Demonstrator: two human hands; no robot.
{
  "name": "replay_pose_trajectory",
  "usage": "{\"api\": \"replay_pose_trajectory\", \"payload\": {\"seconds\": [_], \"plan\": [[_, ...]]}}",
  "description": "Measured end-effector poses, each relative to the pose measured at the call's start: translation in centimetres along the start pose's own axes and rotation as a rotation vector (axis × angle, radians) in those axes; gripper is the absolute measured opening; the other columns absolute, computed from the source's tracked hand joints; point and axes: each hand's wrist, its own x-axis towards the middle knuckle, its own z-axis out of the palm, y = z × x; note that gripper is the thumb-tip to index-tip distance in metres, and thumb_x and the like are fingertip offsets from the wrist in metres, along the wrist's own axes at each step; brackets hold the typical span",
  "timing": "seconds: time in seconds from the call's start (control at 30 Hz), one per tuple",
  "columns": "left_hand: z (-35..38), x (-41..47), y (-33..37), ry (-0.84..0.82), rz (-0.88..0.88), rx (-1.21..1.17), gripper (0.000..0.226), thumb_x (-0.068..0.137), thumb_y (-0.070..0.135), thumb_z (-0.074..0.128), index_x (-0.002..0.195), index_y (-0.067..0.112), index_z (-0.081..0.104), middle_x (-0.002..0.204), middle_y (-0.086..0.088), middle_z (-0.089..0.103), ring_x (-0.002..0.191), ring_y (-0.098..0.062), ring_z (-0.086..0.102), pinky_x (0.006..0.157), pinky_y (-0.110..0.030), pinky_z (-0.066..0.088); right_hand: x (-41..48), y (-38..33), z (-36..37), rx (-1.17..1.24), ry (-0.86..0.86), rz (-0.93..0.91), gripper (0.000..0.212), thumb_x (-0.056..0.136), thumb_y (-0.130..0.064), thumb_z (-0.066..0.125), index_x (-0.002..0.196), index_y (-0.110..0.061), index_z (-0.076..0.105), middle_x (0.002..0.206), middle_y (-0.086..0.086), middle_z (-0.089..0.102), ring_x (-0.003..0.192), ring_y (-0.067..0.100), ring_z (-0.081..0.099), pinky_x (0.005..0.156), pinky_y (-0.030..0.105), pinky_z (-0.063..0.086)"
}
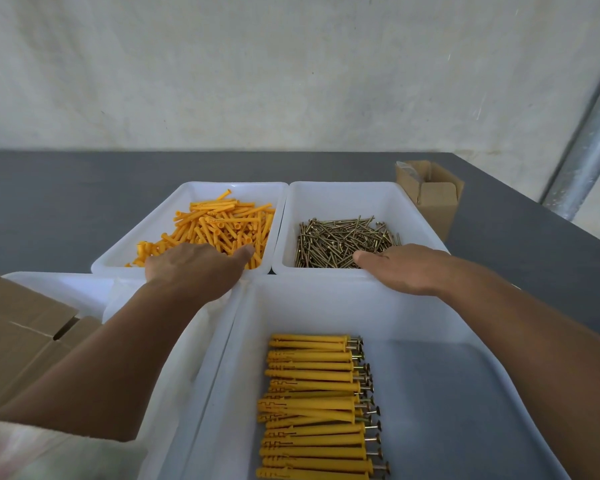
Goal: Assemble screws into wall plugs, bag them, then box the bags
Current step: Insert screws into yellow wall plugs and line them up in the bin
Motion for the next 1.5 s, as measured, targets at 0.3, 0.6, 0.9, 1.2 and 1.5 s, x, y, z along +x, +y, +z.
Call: {"api": "replay_pose_trajectory", "payload": {"seconds": [0.3,0.6,0.9,1.2,1.5], "plan": [[0.3,0.4,-0.2,-0.088,-0.034,0.001,0.097,0.078,0.087,0.007,0.119,0.021,0.064,0.138,-0.010,0.055,0.127,-0.031,0.047,0.102,-0.048,0.033,-0.4,-0.1,-0.1,0.046,-0.020,-0.099,0.069,0.097,-0.067,0.009,0.144,-0.034,0.047,0.153,-0.003,0.041,0.139,0.023,0.037,0.111,0.040,0.030],[0.5,0.5,-0.3,-0.114,-0.013,-0.005,0.098,0.077,0.087,0.004,0.119,0.022,0.064,0.140,-0.010,0.052,0.130,-0.032,0.044,0.103,-0.052,0.029,-0.2,-0.1,-0.1,0.035,-0.022,-0.036,0.082,0.094,-0.071,0.010,0.140,-0.016,0.051,0.146,0.006,0.047,0.131,0.026,0.044,0.104,0.040,0.034],[-0.4,-0.1,0.3,0.039,0.062,-0.127,0.067,0.093,0.065,0.032,0.063,0.013,0.061,0.071,-0.003,0.058,0.067,-0.015,0.050,0.057,-0.030,0.031,-0.2,-0.1,0.0,0.031,0.005,-0.050,0.080,0.094,-0.070,0.011,0.121,-0.016,0.063,0.118,0.006,0.059,0.107,0.024,0.053,0.100,0.043,0.042],[-1.7,-1.1,1.1,0.208,0.164,-0.212,0.035,0.090,0.032,0.049,0.067,0.011,0.065,0.068,-0.003,0.060,0.065,-0.016,0.053,0.051,-0.026,0.038,0.0,-0.2,0.0,0.030,-0.005,-0.004,0.086,0.091,-0.075,0.010,0.138,-0.018,0.054,0.146,0.008,0.047,0.132,0.028,0.044,0.106,0.042,0.034],[-2.8,-2.0,1.5,0.098,0.305,-0.326,0.017,0.083,0.018,0.054,0.078,0.025,0.069,0.075,0.015,0.061,0.070,-0.001,0.050,0.053,-0.018,0.032,-0.4,-0.4,-0.1,0.027,0.018,-0.006,0.082,0.093,-0.074,0.013,0.130,-0.016,0.058,0.133,0.007,0.055,0.123,0.027,0.049,0.096,0.040,0.038]]}}
